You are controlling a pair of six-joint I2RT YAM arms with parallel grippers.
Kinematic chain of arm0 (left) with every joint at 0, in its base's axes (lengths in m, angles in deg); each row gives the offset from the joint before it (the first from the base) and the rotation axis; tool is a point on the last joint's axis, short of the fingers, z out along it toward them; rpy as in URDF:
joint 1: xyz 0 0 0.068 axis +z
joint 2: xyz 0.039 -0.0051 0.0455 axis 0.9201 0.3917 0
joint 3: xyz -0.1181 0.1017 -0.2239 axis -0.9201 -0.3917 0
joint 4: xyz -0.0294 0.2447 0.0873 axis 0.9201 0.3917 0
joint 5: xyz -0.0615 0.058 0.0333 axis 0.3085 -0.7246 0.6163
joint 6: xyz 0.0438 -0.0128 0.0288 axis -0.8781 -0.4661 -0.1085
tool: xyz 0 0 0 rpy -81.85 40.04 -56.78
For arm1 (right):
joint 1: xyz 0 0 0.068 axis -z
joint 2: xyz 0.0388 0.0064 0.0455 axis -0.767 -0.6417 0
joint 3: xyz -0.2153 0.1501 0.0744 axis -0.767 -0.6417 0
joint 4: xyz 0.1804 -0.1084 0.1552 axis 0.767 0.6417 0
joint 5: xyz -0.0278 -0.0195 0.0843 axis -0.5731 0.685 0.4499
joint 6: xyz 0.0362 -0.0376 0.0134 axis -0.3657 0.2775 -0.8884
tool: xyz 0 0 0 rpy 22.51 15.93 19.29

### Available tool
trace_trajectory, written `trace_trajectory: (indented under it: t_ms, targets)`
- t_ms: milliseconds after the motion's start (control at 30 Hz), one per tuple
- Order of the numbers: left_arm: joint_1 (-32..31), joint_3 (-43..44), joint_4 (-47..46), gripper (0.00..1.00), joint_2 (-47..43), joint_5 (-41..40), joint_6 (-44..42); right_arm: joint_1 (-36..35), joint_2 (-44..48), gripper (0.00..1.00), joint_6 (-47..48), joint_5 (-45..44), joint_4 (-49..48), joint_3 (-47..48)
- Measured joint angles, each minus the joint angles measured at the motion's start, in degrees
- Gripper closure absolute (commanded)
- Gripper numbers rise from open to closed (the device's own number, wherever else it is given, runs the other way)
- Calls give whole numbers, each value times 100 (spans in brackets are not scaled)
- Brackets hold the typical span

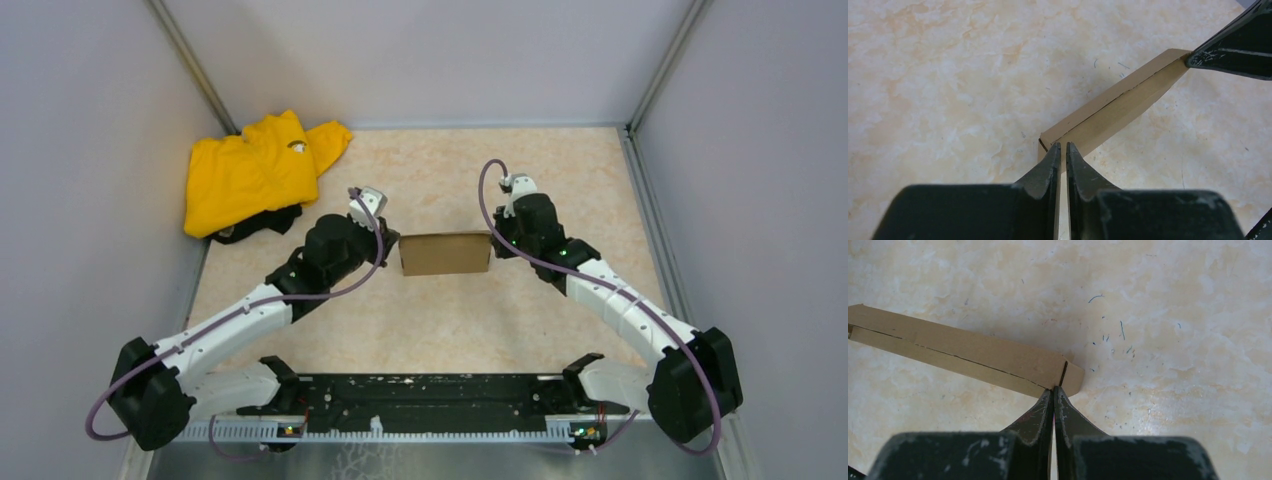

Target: Fold the paper box

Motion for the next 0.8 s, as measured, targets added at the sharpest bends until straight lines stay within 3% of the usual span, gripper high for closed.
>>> trace_trajectory:
  t_ms: [233, 800]
  targets:
    - [0, 50, -481, 90, 129, 72, 129, 0, -2, 100, -68, 2, -17, -2]
    - [0, -90, -2424, 96, 1593, 31, 726, 0, -2, 100, -245, 20, -435, -205]
